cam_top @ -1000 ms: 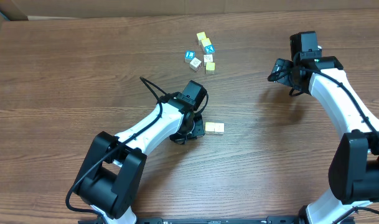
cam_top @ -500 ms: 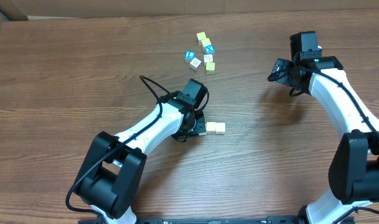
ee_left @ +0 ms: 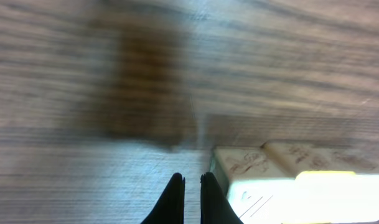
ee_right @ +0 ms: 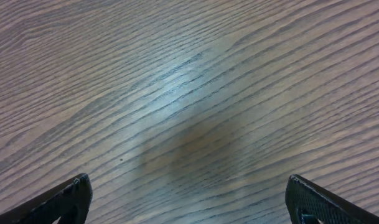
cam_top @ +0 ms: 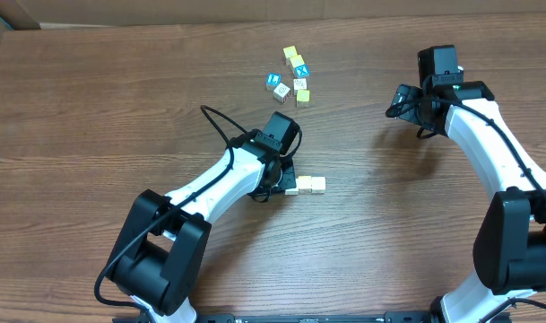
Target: Flip 4 blocks
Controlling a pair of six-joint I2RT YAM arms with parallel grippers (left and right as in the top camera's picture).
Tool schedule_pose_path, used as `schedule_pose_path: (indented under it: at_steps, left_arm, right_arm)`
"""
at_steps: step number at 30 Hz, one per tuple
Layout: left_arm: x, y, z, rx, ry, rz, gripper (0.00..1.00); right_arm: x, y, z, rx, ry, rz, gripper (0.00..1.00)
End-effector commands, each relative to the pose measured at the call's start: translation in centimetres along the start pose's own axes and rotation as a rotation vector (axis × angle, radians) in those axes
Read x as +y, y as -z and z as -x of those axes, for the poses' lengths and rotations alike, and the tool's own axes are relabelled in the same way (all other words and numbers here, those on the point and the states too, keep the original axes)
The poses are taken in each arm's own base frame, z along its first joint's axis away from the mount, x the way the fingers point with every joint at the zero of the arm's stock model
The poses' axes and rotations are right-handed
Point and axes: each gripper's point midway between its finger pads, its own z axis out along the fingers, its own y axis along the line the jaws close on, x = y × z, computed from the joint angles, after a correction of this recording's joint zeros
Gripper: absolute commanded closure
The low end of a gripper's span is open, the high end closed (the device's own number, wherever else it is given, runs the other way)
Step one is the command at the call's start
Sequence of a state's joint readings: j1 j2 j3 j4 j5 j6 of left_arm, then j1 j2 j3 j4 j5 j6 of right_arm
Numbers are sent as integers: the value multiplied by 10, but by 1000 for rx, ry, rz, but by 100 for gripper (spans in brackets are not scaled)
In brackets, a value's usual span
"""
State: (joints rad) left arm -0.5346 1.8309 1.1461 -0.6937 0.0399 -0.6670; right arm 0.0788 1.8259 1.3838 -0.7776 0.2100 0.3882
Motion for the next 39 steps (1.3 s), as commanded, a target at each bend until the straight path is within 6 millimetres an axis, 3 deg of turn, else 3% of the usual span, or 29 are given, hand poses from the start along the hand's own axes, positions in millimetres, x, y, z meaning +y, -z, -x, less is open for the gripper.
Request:
schedule_pose_path:
  at_steps: [1,5,11,16,39]
  left_arm:
    - [-8,24,20,-52,-33,-13,96]
    - [-24,34,9,-16,-63,-47,96]
    - [-31,20,-26,57,-96,-25,96]
    - [-33,14,-43,79,-121,-7,96]
    - [-24,6,-34,8,-124,44,96]
  right_arm:
    - [1,15,15,-54,-10,14,0]
    - [1,15,15,-54,-10,14,0]
    - [1,15,15,-54,-10,14,0]
    - [1,15,15,-54,-10,14,0]
    - [1,15,15,-54,-10,14,0]
